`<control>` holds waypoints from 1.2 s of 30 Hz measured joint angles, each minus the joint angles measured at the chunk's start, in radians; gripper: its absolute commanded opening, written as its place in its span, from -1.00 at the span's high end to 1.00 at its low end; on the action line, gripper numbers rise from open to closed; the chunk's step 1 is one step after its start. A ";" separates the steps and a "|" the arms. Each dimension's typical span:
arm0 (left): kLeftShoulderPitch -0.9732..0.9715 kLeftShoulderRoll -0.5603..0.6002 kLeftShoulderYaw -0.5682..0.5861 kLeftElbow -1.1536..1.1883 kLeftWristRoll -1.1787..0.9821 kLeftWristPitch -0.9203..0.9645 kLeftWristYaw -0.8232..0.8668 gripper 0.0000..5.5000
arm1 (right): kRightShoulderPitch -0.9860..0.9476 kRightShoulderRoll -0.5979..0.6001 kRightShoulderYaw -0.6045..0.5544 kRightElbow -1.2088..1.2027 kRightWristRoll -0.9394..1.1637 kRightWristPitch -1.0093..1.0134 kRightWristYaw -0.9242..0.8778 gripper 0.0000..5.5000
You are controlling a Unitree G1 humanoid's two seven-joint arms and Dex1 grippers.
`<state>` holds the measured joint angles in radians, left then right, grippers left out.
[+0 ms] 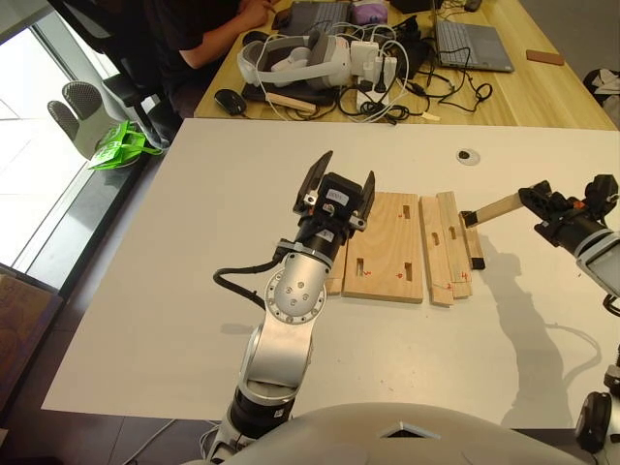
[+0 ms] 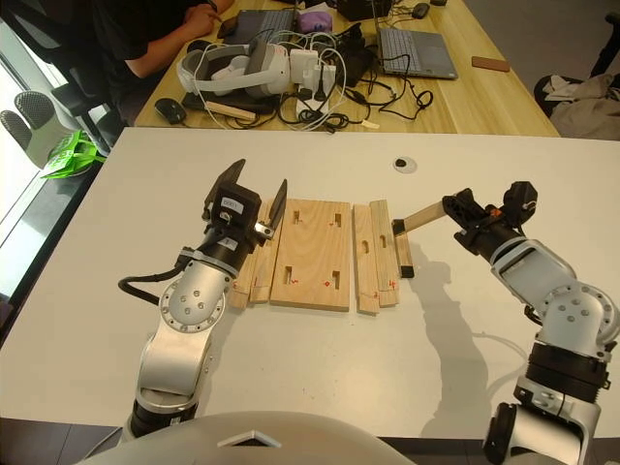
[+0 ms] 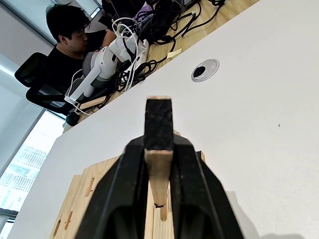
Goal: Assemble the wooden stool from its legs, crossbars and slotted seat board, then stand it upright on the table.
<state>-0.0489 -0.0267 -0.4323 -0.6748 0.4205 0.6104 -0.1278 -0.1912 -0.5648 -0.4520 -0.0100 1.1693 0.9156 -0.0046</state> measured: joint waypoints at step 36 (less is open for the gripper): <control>-0.009 0.001 -0.017 0.008 0.003 0.007 0.052 -0.18 | -0.090 -0.006 0.116 0.065 -0.312 0.054 0.285 0.86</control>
<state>-0.0583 -0.0253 -0.4488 -0.6671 0.4233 0.6176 -0.0761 -0.2812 -0.5709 -0.3362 0.0548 0.8571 0.9692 0.2803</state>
